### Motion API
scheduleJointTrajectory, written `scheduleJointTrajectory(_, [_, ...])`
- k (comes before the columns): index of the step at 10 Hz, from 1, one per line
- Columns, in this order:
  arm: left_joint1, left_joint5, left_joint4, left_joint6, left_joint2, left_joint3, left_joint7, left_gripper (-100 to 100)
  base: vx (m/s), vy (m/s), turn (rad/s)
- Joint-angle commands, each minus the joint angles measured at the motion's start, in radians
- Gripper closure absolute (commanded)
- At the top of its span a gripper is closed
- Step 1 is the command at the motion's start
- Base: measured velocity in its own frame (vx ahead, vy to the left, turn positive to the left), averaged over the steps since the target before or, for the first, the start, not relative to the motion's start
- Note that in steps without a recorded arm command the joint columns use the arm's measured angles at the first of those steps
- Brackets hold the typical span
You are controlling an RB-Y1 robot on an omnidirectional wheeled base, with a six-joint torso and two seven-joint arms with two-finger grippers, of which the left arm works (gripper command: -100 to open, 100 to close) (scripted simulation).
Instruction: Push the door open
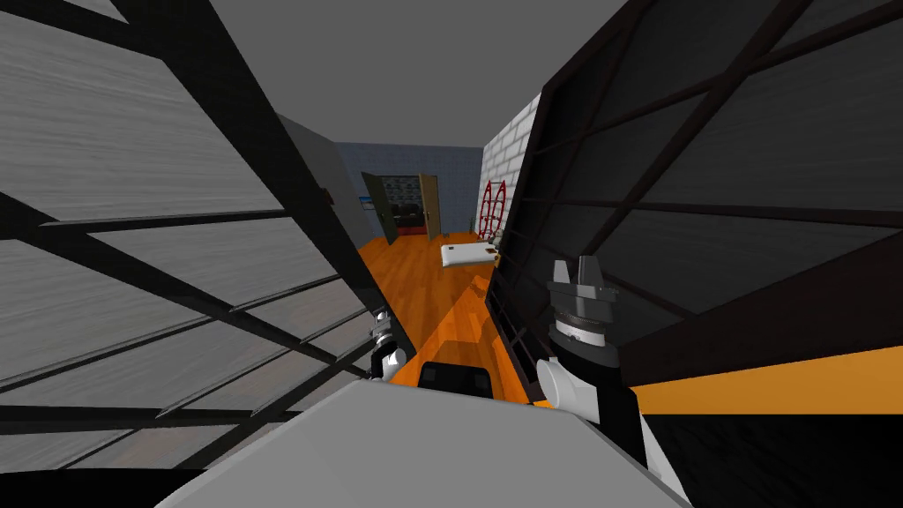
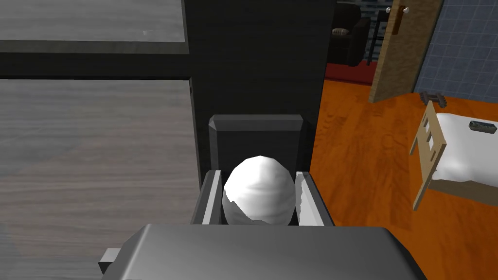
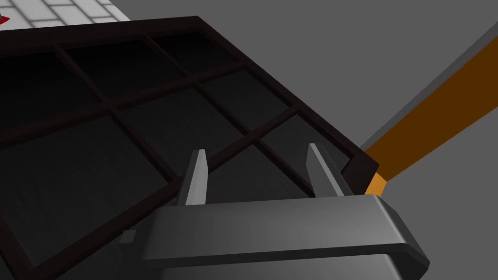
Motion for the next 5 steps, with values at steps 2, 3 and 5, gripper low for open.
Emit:
scheduleJointTrajectory(2, [0.025, 0.029, -0.041, -0.009, -0.002, 0.038, -0.032, 100, 0.109, 0.051, -0.056])
scheduleJointTrajectory(3, [0.034, 0.043, -0.051, -0.013, -0.008, 0.055, -0.045, 100, 0.150, 0.047, -0.099])
scheduleJointTrajectory(5, [0.046, 0.063, -0.065, -0.019, -0.018, 0.078, -0.063, 100, 0.130, 0.056, -0.066])
